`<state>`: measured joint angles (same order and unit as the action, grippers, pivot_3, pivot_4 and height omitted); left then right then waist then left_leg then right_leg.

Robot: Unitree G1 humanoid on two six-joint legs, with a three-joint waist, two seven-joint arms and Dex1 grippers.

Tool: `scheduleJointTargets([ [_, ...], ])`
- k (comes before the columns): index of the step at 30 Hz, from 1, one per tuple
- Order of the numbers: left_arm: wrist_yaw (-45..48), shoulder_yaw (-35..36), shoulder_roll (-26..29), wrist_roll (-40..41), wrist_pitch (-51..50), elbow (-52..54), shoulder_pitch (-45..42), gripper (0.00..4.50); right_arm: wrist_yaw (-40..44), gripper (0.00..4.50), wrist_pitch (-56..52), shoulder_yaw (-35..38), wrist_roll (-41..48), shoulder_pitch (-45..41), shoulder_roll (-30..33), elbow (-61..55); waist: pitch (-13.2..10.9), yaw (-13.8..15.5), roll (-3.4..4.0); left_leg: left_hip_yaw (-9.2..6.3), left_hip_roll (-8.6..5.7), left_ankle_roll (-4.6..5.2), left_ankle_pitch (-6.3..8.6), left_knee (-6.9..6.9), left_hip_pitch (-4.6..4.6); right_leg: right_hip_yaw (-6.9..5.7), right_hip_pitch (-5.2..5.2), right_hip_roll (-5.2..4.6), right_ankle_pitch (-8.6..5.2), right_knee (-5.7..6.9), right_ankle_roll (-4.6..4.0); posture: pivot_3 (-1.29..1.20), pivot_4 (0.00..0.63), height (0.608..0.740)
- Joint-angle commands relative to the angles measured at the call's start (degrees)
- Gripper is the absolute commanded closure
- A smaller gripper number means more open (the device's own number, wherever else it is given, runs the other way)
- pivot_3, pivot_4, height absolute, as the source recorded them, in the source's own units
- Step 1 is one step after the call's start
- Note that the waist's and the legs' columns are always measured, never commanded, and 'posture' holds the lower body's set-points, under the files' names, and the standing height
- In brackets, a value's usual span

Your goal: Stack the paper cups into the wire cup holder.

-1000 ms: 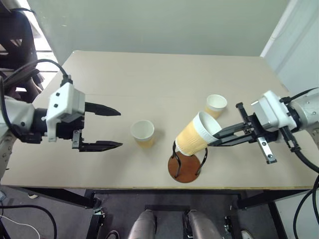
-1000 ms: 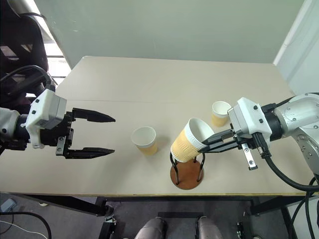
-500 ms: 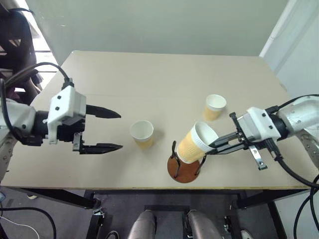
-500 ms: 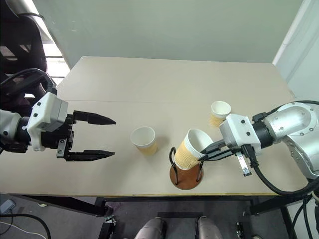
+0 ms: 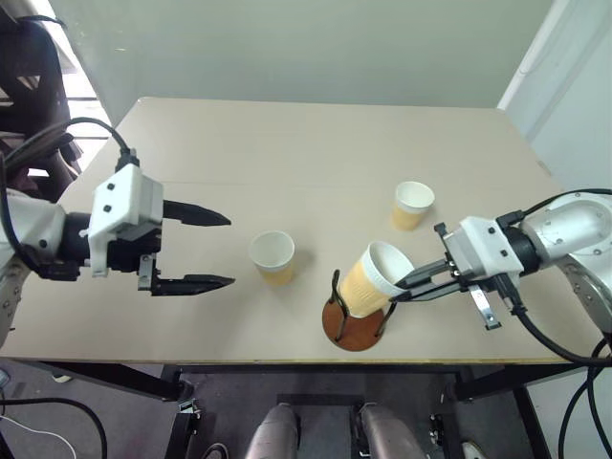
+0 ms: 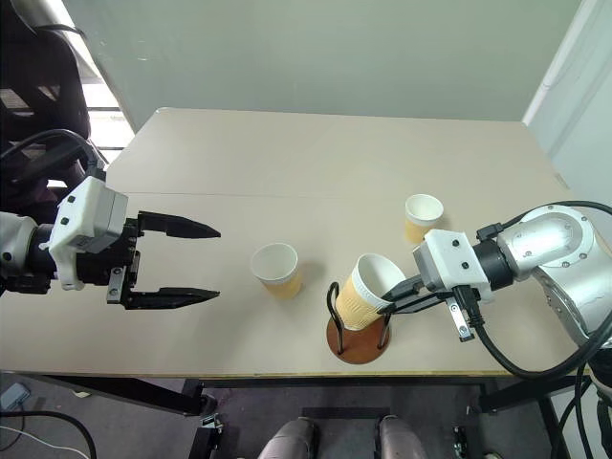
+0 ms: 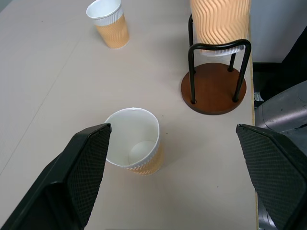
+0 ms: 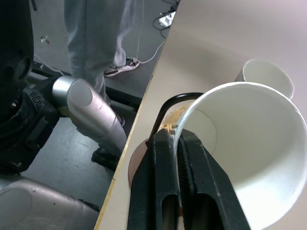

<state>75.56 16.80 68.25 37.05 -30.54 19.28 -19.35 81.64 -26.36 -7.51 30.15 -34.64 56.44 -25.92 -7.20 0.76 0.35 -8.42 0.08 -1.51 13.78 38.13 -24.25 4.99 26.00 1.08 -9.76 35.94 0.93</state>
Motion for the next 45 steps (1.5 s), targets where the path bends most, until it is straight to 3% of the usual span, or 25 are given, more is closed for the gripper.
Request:
scheduleJointTargets([
  [1,-0.69,1.57,0.49,0.24,0.27,1.12,-0.51,0.01,-0.52,3.28,0.54,0.48,-0.76,-0.46,-0.08,0.11,0.00,0.00,0.00,0.00,0.00,0.00,0.00,0.00,0.00,0.00,0.00,0.00,0.00,0.00,0.00,0.00,0.150,0.740],
  [10,-0.98,1.51,0.62,0.24,0.40,0.84,-0.67,0.01,-0.33,0.02,0.28,1.31,-1.54,-3.62,-0.70,3.39,0.00,-0.05,0.00,0.00,0.00,0.00,0.00,-0.01,0.00,0.00,0.00,0.00,0.00,0.00,0.00,0.00,0.150,0.740],
  [16,-1.16,1.57,0.74,0.08,0.51,0.67,-0.81,0.01,-4.73,0.02,6.76,1.07,-9.90,-16.23,-4.32,21.66,0.00,-0.25,0.00,-0.02,0.00,0.01,-0.01,0.00,0.05,0.03,0.03,0.00,0.03,0.07,-0.05,0.00,0.150,0.740],
  [22,-1.44,2.16,0.84,0.19,0.22,1.16,-0.29,0.01,-11.50,0.02,17.82,-7.85,-27.50,-26.94,-10.69,49.57,0.00,-0.24,0.00,-0.22,0.08,0.02,-0.01,-0.12,0.16,-0.06,0.04,-0.01,0.10,0.10,-0.15,0.00,0.150,0.740],
  [33,-3.45,9.64,0.87,1.48,-4.05,6.87,6.10,0.01,-12.61,0.02,34.51,-14.14,-40.41,-31.84,-18.53,76.84,-0.02,-0.19,0.04,-0.28,0.19,-0.28,0.19,-0.48,-0.16,-0.29,0.40,-0.02,0.33,0.03,0.16,0.00,0.150,0.740],
  [38,-4.19,13.23,0.80,2.22,-5.94,9.46,9.35,0.01,-12.16,0.02,38.45,-14.04,-42.92,-32.94,-20.32,82.56,-0.02,-0.14,0.04,-0.27,0.21,-0.33,0.21,-0.49,-0.15,-0.31,0.40,-0.02,0.33,0.03,0.16,0.00,0.150,0.740],
  [41,-4.44,14.58,0.95,2.45,-6.58,10.19,10.39,0.01,-12.29,0.65,39.99,-13.77,-43.93,-33.50,-21.06,84.38,-0.02,-0.09,0.04,-0.27,0.23,-0.33,0.21,-0.46,-0.10,-0.32,0.38,-0.02,0.33,0.10,0.13,0.00,0.150,0.740],
  [45,-4.74,15.40,1.00,2.76,-7.05,10.74,10.97,0.01,-12.10,2.09,41.17,-13.20,-44.54,-34.36,-21.66,85.62,-0.02,-0.14,0.04,-0.27,0.26,-0.34,0.20,-0.44,-0.02,-0.32,0.33,-0.02,0.29,0.13,-0.09,0.00,0.150,0.740],
])
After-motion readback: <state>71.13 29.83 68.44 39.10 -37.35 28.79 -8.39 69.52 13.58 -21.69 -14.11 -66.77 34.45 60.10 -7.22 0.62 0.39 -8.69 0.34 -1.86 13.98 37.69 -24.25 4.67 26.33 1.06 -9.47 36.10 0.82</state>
